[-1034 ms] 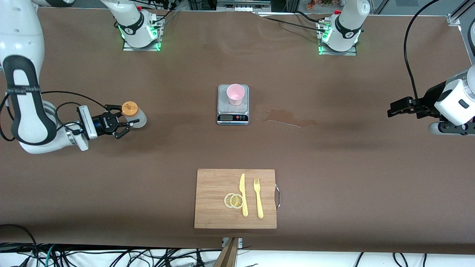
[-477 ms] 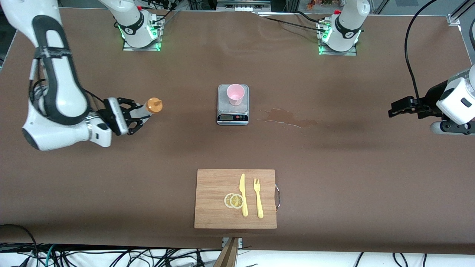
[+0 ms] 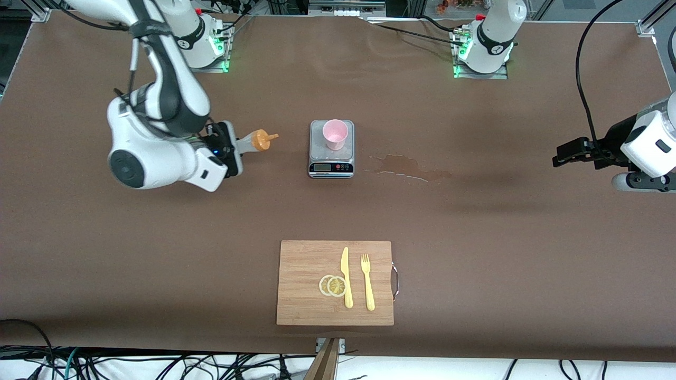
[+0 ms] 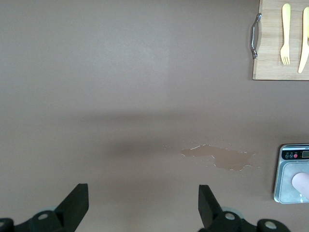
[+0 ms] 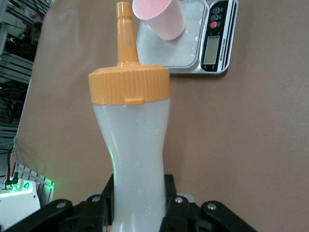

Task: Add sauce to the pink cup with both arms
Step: 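Lift the sauce bottle with the right gripper toward the pink cup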

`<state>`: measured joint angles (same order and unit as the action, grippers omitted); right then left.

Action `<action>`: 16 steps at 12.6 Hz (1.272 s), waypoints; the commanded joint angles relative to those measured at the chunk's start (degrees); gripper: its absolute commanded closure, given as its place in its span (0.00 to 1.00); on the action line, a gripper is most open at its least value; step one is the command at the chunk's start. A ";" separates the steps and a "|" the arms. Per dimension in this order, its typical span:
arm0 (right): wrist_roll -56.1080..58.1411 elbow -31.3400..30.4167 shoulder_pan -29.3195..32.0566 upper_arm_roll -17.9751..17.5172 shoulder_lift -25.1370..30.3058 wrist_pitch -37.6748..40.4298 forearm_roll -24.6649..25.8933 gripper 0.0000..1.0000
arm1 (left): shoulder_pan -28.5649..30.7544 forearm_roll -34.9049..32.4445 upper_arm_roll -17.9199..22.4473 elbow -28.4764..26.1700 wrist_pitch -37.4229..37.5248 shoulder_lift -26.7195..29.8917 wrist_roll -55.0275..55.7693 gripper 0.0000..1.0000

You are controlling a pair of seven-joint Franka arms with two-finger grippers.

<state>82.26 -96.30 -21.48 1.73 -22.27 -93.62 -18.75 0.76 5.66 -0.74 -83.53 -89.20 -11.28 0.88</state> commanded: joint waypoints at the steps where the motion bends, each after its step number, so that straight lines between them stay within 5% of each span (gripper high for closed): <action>1: -8.66 -1.88 -4.52 0.38 1.79 -2.18 4.50 0.79 | 0.12 -0.21 -0.05 1.80 0.69 -0.76 -0.97 0.00; 6: -25.19 -1.88 -15.24 0.29 1.70 -4.20 14.08 0.79 | 0.12 -0.21 -0.05 1.80 0.69 -0.85 -0.97 0.00; 16: -39.37 -2.05 -24.57 0.29 0.30 -5.17 23.41 0.78 | -0.14 -0.21 -0.05 1.80 0.69 -0.85 -0.97 0.00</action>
<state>44.92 -97.60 -44.32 1.60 -22.62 -98.51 2.50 0.75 5.66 -0.75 -83.47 -89.20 -11.42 0.88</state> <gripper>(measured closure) 0.630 0.000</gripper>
